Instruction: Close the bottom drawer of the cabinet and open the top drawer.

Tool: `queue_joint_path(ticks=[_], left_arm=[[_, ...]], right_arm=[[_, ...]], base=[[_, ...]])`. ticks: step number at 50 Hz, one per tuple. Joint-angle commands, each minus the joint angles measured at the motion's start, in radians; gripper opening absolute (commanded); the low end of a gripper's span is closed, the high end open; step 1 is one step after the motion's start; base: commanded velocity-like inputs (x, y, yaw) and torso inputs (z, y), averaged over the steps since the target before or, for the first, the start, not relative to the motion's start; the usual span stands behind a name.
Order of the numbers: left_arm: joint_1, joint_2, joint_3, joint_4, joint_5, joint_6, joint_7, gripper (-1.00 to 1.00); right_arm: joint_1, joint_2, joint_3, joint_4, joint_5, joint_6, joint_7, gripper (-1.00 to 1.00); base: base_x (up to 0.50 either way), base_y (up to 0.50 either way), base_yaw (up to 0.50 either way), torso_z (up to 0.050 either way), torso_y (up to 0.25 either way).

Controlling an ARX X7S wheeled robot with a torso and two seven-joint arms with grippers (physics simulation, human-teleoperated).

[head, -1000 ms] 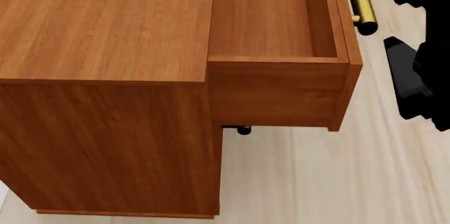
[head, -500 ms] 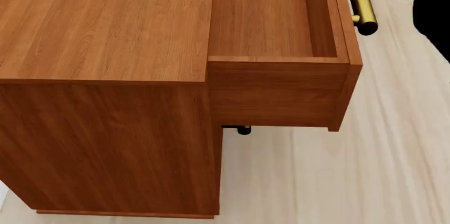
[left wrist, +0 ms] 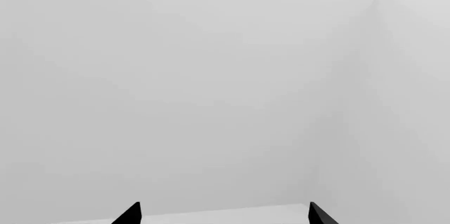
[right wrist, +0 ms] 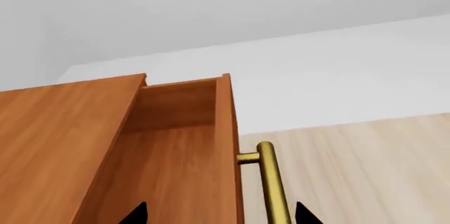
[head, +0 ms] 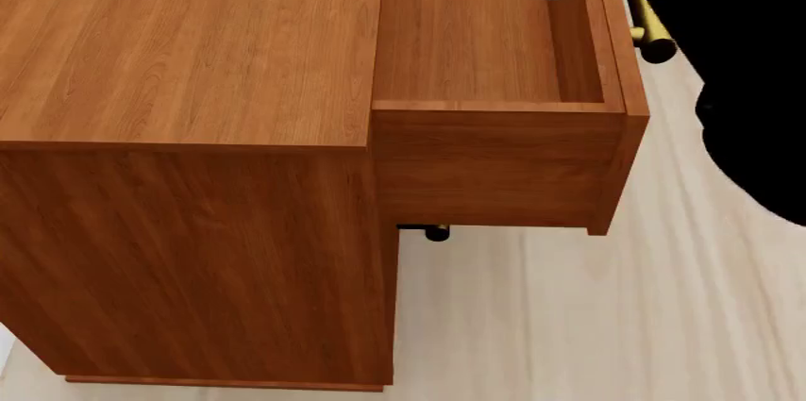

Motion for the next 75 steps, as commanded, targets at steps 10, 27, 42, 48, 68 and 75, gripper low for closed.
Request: queue_joint_path(ticks=[10,27,42,48,68,75], left_arm=[[0.003,-0.004,0.004,-0.005,-0.001,0.01,-0.004,1.0],[0.019,0.003,0.011,-0.01,0.013,0.028,0.003,1.0],[0.034,0.014,0.017,-0.017,0.029,0.052,0.014,1.0],[0.057,0.033,0.024,-0.021,0.055,0.079,0.031,1.0],[0.002,-0.027,0.007,0.002,-0.025,0.004,-0.034,1.0],[0.023,-0.01,0.017,-0.006,0.006,0.032,-0.014,1.0]], right_arm=[[0.033,-0.051,-0.109,0.232,0.054,0.08,0.002,1.0],[0.033,0.005,-0.203,0.35,0.04,0.133,0.126,1.0],[0.116,0.052,-0.282,0.475,-0.07,0.203,0.141,1.0],[0.15,0.08,-0.303,0.507,-0.104,0.228,0.145,1.0],[0.208,0.174,-0.323,0.561,-0.17,0.241,0.175,1.0],[0.206,0.174,-0.294,0.52,-0.128,0.227,0.165,1.0]], base=[[0.0,0.0,0.0,0.0,0.0],[0.0,0.0,0.0,0.0,0.0],[0.0,0.0,0.0,0.0,0.0],[0.0,0.0,0.0,0.0,0.0],[0.0,0.0,0.0,0.0,0.0],[0.0,0.0,-0.01,0.001,0.006]])
